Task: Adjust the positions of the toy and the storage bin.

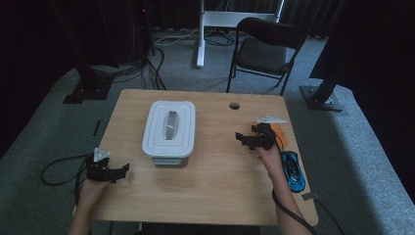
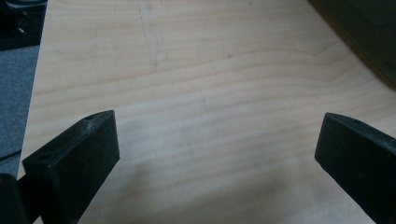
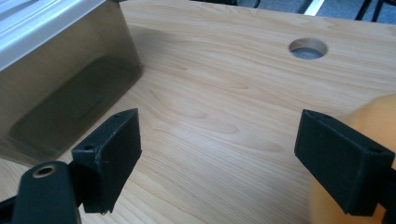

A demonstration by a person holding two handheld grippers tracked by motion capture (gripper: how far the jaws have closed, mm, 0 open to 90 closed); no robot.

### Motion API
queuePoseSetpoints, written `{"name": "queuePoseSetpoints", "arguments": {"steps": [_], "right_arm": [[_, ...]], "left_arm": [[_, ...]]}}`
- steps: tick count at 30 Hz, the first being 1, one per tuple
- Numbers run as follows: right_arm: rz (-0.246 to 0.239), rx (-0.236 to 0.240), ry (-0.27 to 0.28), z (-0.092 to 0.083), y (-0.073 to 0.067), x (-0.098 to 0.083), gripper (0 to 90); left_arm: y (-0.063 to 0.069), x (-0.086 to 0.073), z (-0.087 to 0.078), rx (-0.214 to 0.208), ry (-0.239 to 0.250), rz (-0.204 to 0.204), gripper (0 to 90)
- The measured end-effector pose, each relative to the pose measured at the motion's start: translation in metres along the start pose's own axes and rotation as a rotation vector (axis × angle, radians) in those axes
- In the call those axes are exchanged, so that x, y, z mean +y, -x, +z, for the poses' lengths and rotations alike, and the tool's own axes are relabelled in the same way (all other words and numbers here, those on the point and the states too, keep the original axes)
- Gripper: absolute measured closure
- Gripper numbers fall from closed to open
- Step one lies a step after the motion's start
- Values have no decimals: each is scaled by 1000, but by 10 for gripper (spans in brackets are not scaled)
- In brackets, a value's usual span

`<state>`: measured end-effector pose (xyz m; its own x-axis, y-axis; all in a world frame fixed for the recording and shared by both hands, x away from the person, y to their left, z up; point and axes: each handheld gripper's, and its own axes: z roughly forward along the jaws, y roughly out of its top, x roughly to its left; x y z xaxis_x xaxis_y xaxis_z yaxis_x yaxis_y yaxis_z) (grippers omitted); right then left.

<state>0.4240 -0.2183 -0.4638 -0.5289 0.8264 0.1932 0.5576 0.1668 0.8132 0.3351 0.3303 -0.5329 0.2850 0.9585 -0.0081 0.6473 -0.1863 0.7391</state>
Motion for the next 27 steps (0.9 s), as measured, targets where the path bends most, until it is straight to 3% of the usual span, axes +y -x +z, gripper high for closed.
{"name": "queuePoseSetpoints", "arguments": {"steps": [10,13,16,27], "right_arm": [[-7,-2,-19,31,-19,-5,140],[-3,-42,19,37,-26,-7,140],[17,-34,21,44,-29,-8,140],[0,10,-37,71,-51,-7,140]], "left_arm": [[0,22,13,-3,14,15,3],[1,30,17,-21,16,13,3],[3,37,21,-28,16,18,4],[15,64,39,-50,23,38,3]]}}
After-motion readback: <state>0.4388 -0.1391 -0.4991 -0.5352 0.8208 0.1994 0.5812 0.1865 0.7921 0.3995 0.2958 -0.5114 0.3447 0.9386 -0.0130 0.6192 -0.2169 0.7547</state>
